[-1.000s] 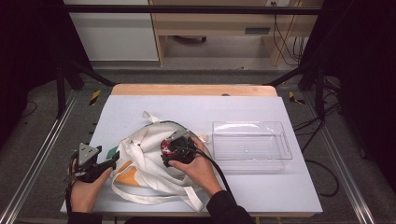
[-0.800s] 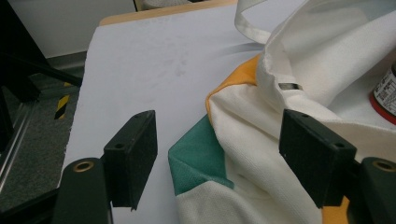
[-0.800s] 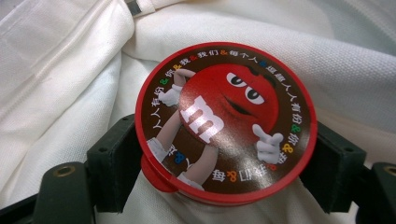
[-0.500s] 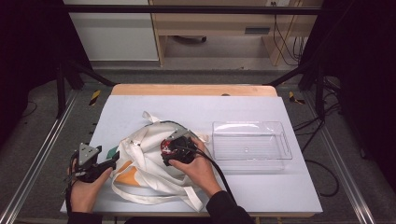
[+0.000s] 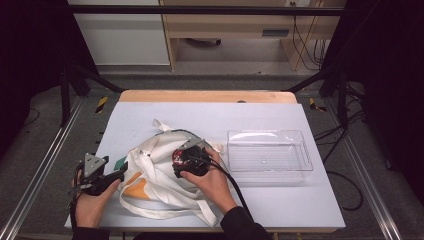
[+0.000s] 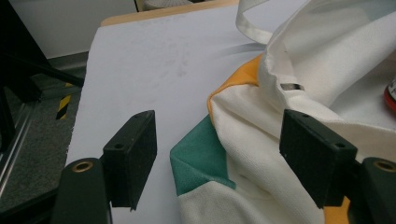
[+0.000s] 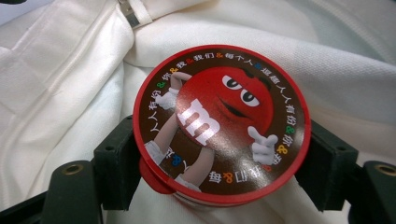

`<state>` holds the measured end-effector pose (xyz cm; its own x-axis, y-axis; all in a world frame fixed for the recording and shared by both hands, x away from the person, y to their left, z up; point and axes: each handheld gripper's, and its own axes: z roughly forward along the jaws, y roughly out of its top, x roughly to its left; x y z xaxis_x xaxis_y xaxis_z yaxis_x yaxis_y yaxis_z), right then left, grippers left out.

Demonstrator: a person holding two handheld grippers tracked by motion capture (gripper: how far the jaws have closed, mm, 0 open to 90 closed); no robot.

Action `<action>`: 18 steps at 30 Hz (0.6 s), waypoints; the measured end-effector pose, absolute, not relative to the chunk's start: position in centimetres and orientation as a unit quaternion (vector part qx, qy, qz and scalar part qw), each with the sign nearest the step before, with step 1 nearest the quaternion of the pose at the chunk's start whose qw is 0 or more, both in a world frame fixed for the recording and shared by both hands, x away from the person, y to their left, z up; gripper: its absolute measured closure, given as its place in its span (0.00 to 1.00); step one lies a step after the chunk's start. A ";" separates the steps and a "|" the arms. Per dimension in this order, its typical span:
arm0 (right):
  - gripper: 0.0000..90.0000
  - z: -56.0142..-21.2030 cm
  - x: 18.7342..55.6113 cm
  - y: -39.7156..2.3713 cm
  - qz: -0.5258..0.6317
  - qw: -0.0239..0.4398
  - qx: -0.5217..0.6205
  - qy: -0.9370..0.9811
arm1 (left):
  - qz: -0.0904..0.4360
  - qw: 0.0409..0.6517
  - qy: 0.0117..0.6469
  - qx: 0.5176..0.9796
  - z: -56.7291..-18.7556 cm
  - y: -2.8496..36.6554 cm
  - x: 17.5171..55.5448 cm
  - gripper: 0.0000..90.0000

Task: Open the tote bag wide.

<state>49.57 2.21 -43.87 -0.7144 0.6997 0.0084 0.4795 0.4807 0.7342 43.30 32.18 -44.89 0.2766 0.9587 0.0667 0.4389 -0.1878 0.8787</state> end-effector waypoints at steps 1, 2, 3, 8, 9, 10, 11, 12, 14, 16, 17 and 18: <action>0.29 -43.7 49.4 2.1 0.372 0.148 0.349 0.847 | 0.332 0.393 0.503 0.695 -44.9 32.2 43.3 0.30; 0.29 -43.5 49.3 2.0 0.372 0.151 0.348 0.847 | 0.332 0.393 0.503 0.694 -44.9 32.2 43.3 0.30; 0.29 -43.4 49.2 1.9 0.371 0.153 0.347 0.848 | 0.332 0.393 0.504 0.694 -44.9 32.2 43.3 0.30; 0.29 -42.4 48.7 1.2 0.374 0.162 0.347 0.845 | 0.332 0.396 0.504 0.692 -44.8 32.2 43.3 0.28; 0.29 -42.2 48.5 1.1 0.376 0.163 0.349 0.843 | 0.332 0.396 0.504 0.692 -44.8 32.2 43.3 0.27; 0.29 -41.9 48.4 0.9 0.378 0.163 0.349 0.842 | 0.330 0.396 0.504 0.692 -44.8 32.2 43.3 0.27; 0.29 -41.7 48.3 0.8 0.380 0.163 0.346 0.842 | 0.329 0.396 0.505 0.692 -44.8 32.2 43.3 0.26; 0.29 -41.5 48.2 0.7 0.381 0.165 0.346 0.842 | 0.330 0.396 0.507 0.691 -44.8 32.2 43.3 0.23; 0.29 -41.1 48.0 0.5 0.381 0.168 0.346 0.841 | 0.331 0.398 0.510 0.687 -44.8 32.3 43.4 0.19; 0.29 -40.6 47.8 0.3 0.384 0.169 0.344 0.840 | 0.331 0.398 0.511 0.686 -44.8 32.4 43.4 0.17; 0.29 -40.4 47.7 0.2 0.386 0.170 0.343 0.839 | 0.331 0.399 0.512 0.685 -44.8 32.4 43.4 0.15; 0.29 -40.1 47.6 0.1 0.387 0.169 0.342 0.839 | 0.331 0.399 0.513 0.684 -44.8 32.4 43.4 0.14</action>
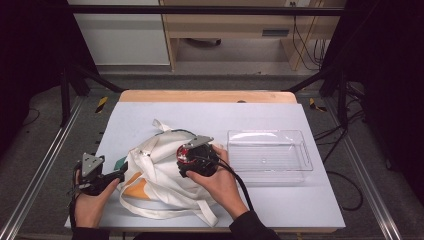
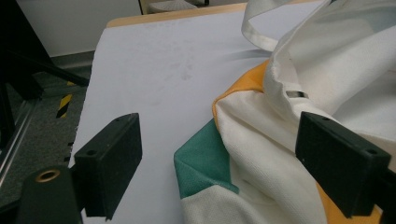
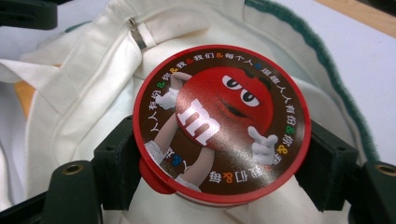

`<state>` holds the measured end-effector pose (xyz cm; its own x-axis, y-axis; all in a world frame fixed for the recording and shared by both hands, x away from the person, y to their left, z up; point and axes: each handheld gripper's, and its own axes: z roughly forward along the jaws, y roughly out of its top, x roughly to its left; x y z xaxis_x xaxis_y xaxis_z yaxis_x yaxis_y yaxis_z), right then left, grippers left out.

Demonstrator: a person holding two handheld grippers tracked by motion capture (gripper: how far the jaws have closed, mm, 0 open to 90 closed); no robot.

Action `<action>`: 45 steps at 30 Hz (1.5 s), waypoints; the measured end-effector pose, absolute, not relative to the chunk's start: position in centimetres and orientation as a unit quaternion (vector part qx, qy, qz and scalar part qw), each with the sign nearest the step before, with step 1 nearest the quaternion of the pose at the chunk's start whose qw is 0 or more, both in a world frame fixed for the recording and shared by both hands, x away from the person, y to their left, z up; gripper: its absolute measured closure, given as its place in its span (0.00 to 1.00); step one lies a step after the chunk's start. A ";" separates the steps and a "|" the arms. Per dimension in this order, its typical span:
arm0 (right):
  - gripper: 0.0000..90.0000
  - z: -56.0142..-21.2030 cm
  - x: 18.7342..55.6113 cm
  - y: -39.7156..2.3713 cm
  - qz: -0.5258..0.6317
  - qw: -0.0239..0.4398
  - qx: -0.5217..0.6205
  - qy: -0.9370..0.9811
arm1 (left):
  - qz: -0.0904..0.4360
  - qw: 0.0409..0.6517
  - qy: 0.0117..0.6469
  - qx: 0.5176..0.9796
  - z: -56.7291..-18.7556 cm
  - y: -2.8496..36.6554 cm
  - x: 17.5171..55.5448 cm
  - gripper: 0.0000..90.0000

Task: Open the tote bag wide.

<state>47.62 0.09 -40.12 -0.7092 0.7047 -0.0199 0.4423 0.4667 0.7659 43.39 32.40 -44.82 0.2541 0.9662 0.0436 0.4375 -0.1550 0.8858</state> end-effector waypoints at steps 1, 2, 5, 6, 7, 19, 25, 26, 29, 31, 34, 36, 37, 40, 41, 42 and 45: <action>0.29 -39.9 47.5 0.0 0.389 0.169 0.342 0.839 | 0.331 0.400 0.514 0.683 -44.8 32.4 43.4 0.14; 0.29 -39.7 47.5 -0.1 0.389 0.172 0.339 0.839 | 0.331 0.400 0.514 0.683 -44.8 32.4 43.4 0.13; 0.29 -39.1 47.3 -0.3 0.391 0.174 0.334 0.840 | 0.331 0.401 0.513 0.683 -44.8 32.4 43.4 0.13; 0.29 -38.9 47.2 -0.4 0.391 0.175 0.333 0.840 | 0.331 0.401 0.513 0.683 -44.8 32.4 43.4 0.13; 0.29 -38.7 47.2 -0.5 0.392 0.177 0.332 0.840 | 0.331 0.401 0.513 0.683 -44.8 32.4 43.4 0.12; 0.29 -36.6 46.8 -2.1 0.398 0.187 0.329 0.835 | 0.331 0.399 0.511 0.686 -44.9 32.3 43.5 0.12; 0.29 -36.3 47.0 -3.2 0.395 0.189 0.334 0.835 | 0.330 0.398 0.510 0.688 -45.0 32.3 43.5 0.12; 0.29 -36.2 47.0 -3.4 0.396 0.188 0.335 0.834 | 0.330 0.398 0.510 0.688 -45.0 32.2 43.5 0.12; 0.29 -36.1 47.1 -3.9 0.399 0.185 0.338 0.832 | 0.329 0.397 0.510 0.689 -45.0 32.2 43.5 0.12; 0.29 -36.0 47.1 -4.2 0.400 0.185 0.339 0.831 | 0.330 0.396 0.509 0.689 -45.0 32.2 43.4 0.12; 0.29 -35.9 47.1 -4.6 0.399 0.185 0.340 0.832 | 0.330 0.396 0.510 0.689 -45.0 32.2 43.4 0.12; 0.29 -35.9 47.1 -4.9 0.398 0.185 0.340 0.832 | 0.331 0.395 0.509 0.689 -45.0 32.2 43.4 0.12; 0.29 -35.9 47.1 -5.0 0.397 0.185 0.339 0.833 | 0.330 0.396 0.509 0.689 -45.0 32.2 43.5 0.12; 0.29 -35.8 47.2 -5.4 0.395 0.185 0.340 0.833 | 0.330 0.396 0.509 0.689 -45.0 32.2 43.5 0.12; 0.29 -35.8 47.2 -5.5 0.396 0.184 0.341 0.833 | 0.330 0.396 0.509 0.690 -45.0 32.2 43.5 0.12; 0.29 -35.8 47.2 -5.7 0.395 0.184 0.341 0.833 | 0.329 0.396 0.509 0.690 -45.0 32.2 43.5 0.12; 0.29 -35.6 47.2 -6.1 0.397 0.184 0.342 0.831 | 0.330 0.395 0.509 0.690 -45.0 32.2 43.5 0.12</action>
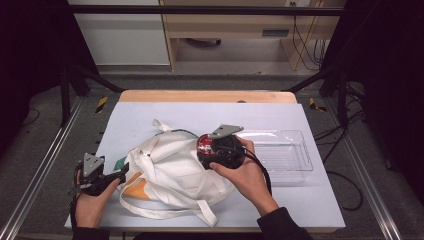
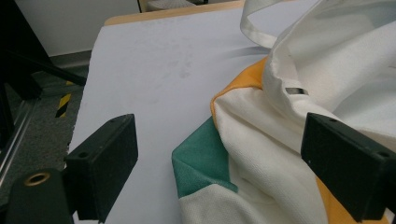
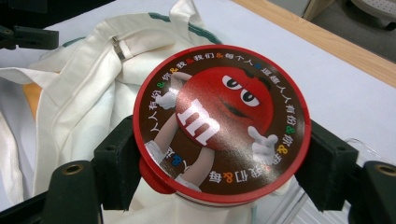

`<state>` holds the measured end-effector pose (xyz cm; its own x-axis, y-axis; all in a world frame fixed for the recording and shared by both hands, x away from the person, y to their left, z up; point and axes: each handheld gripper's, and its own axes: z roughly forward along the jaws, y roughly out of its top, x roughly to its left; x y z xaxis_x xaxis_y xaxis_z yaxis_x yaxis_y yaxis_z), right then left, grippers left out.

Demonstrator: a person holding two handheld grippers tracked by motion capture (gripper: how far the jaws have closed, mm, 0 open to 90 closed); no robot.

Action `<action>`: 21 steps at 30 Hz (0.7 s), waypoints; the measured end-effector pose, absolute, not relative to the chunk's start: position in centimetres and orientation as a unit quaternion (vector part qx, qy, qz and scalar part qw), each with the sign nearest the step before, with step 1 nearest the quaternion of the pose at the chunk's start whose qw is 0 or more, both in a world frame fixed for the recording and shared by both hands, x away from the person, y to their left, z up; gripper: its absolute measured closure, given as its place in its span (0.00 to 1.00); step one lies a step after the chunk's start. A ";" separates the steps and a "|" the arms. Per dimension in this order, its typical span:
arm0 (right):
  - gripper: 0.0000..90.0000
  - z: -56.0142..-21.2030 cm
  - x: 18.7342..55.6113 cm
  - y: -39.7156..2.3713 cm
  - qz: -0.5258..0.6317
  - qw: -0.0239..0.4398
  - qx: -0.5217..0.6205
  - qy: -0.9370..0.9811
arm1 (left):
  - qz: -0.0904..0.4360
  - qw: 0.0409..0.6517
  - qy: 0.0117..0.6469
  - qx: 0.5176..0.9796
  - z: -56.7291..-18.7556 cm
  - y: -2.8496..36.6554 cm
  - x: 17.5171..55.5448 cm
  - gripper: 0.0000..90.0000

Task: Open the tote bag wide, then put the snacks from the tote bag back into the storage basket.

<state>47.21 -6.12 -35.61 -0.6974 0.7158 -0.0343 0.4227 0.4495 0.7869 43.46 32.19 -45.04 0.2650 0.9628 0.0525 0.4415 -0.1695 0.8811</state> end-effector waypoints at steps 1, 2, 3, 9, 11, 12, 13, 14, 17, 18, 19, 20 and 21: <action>0.29 -35.6 47.2 -6.3 0.398 0.184 0.343 0.831 | 0.330 0.395 0.509 0.690 -45.0 32.2 43.5 0.12; 0.29 -35.5 47.2 -6.4 0.398 0.183 0.342 0.831 | 0.330 0.395 0.508 0.690 -45.0 32.2 43.5 0.12; 0.29 -35.5 47.2 -6.6 0.399 0.184 0.341 0.831 | 0.330 0.395 0.509 0.690 -45.0 32.2 43.5 0.12; 0.29 -35.2 47.1 -7.3 0.401 0.186 0.341 0.830 | 0.331 0.394 0.509 0.690 -45.0 32.2 43.4 0.12; 0.29 -35.1 47.1 -7.6 0.400 0.186 0.341 0.830 | 0.331 0.394 0.509 0.690 -45.1 32.2 43.4 0.12; 0.29 -35.1 47.2 -7.7 0.400 0.187 0.342 0.830 | 0.331 0.393 0.509 0.690 -45.1 32.2 43.4 0.12; 0.29 -35.0 47.2 -7.8 0.400 0.188 0.342 0.829 | 0.332 0.392 0.509 0.690 -45.1 32.2 43.4 0.12; 0.29 -35.0 47.2 -8.0 0.401 0.187 0.342 0.829 | 0.332 0.392 0.510 0.690 -45.1 32.2 43.4 0.12; 0.29 -34.9 47.2 -8.3 0.402 0.187 0.342 0.828 | 0.334 0.390 0.510 0.690 -45.1 32.2 43.3 0.12; 0.29 -34.8 47.2 -8.5 0.403 0.187 0.342 0.828 | 0.334 0.391 0.511 0.689 -45.1 32.2 43.3 0.12; 0.29 -34.8 47.2 -8.7 0.404 0.188 0.343 0.827 | 0.336 0.391 0.510 0.689 -45.1 32.1 43.2 0.12; 0.29 -34.7 47.3 -8.9 0.404 0.188 0.344 0.826 | 0.336 0.392 0.510 0.688 -45.1 32.1 43.2 0.12; 0.29 -34.6 47.3 -9.1 0.405 0.189 0.344 0.826 | 0.336 0.391 0.509 0.689 -45.1 32.1 43.2 0.12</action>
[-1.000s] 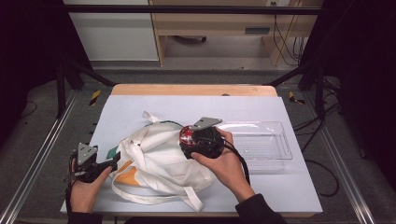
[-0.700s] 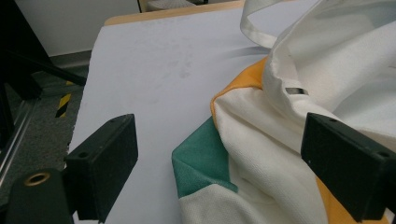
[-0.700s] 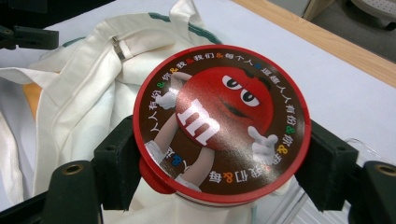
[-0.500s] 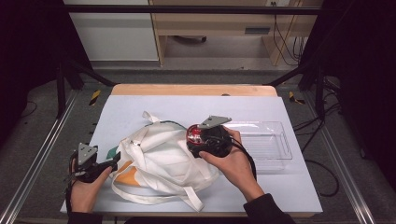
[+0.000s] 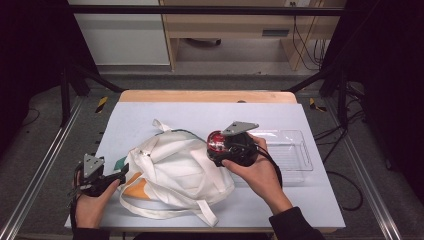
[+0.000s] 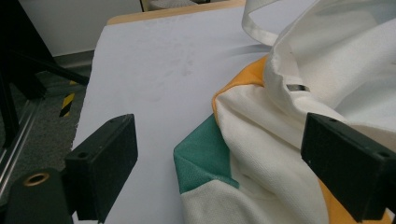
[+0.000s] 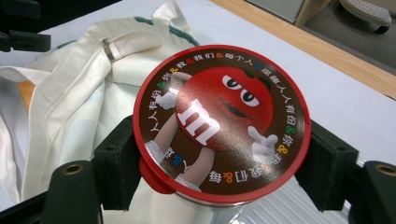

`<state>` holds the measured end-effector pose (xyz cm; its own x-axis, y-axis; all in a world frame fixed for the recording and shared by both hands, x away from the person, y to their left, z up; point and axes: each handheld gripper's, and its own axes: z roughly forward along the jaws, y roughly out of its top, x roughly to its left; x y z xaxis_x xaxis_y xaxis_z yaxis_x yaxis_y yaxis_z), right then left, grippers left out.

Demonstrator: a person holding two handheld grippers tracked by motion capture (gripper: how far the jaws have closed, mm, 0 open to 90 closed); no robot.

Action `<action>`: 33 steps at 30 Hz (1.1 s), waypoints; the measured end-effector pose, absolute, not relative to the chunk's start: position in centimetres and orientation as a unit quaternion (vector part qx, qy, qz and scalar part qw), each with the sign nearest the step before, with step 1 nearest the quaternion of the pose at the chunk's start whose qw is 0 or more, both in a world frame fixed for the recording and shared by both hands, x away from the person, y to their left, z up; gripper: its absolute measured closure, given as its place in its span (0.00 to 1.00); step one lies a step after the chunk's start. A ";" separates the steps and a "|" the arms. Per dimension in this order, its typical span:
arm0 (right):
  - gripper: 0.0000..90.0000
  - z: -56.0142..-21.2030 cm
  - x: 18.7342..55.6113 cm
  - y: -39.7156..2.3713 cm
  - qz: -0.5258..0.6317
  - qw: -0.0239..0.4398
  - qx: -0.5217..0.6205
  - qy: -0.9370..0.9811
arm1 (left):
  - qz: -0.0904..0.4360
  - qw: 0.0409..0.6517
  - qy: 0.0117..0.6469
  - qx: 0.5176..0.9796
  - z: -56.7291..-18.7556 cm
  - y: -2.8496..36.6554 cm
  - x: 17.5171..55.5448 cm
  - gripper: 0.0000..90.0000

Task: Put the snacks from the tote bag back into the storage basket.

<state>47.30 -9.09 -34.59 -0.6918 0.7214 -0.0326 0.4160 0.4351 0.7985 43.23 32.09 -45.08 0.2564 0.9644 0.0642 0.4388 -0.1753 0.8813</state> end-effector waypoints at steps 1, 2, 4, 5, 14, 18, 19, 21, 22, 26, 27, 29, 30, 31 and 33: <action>0.29 -34.5 47.3 -9.3 0.406 0.189 0.346 0.825 | 0.336 0.390 0.509 0.690 -45.1 32.0 43.2 0.12; 0.29 -34.4 47.4 -9.5 0.407 0.189 0.345 0.825 | 0.336 0.389 0.507 0.691 -45.1 32.0 43.2 0.12; 0.29 -34.2 47.4 -9.9 0.406 0.190 0.345 0.824 | 0.337 0.386 0.506 0.694 -45.2 31.9 43.2 0.12; 0.29 -34.1 47.4 -10.1 0.406 0.193 0.343 0.825 | 0.337 0.387 0.505 0.694 -45.2 31.8 43.2 0.12; 0.29 -32.9 47.8 -12.4 0.417 0.197 0.346 0.817 | 0.339 0.391 0.500 0.694 -45.0 31.4 43.2 0.12; 0.29 -32.8 48.4 -13.1 0.415 0.202 0.351 0.815 | 0.339 0.392 0.499 0.695 -45.0 31.4 43.2 0.11; 0.29 -32.8 48.6 -13.2 0.413 0.203 0.353 0.814 | 0.338 0.393 0.500 0.694 -45.1 31.4 43.2 0.11; 0.29 -32.8 48.9 -13.5 0.411 0.204 0.358 0.813 | 0.337 0.394 0.502 0.692 -45.1 31.5 43.2 0.11; 0.29 -32.9 49.1 -13.6 0.410 0.205 0.360 0.812 | 0.337 0.395 0.503 0.691 -45.1 31.5 43.2 0.11; 0.29 -33.3 49.5 -14.1 0.402 0.208 0.368 0.812 | 0.335 0.397 0.504 0.690 -45.1 31.6 43.1 0.11; 0.29 -33.4 49.6 -14.3 0.402 0.209 0.368 0.812 | 0.334 0.398 0.502 0.691 -45.1 31.6 43.1 0.11; 0.29 -33.6 49.8 -14.7 0.399 0.208 0.367 0.814 | 0.335 0.400 0.499 0.692 -45.1 31.6 43.1 0.11; 0.29 -33.6 49.9 -14.9 0.402 0.206 0.367 0.813 | 0.336 0.401 0.499 0.691 -45.0 31.6 43.0 0.11; 0.29 -33.6 50.0 -15.1 0.404 0.204 0.368 0.812 | 0.337 0.402 0.498 0.691 -44.9 31.6 43.0 0.11; 0.29 -33.6 50.2 -15.4 0.404 0.202 0.368 0.812 | 0.339 0.401 0.498 0.691 -44.9 31.6 43.0 0.11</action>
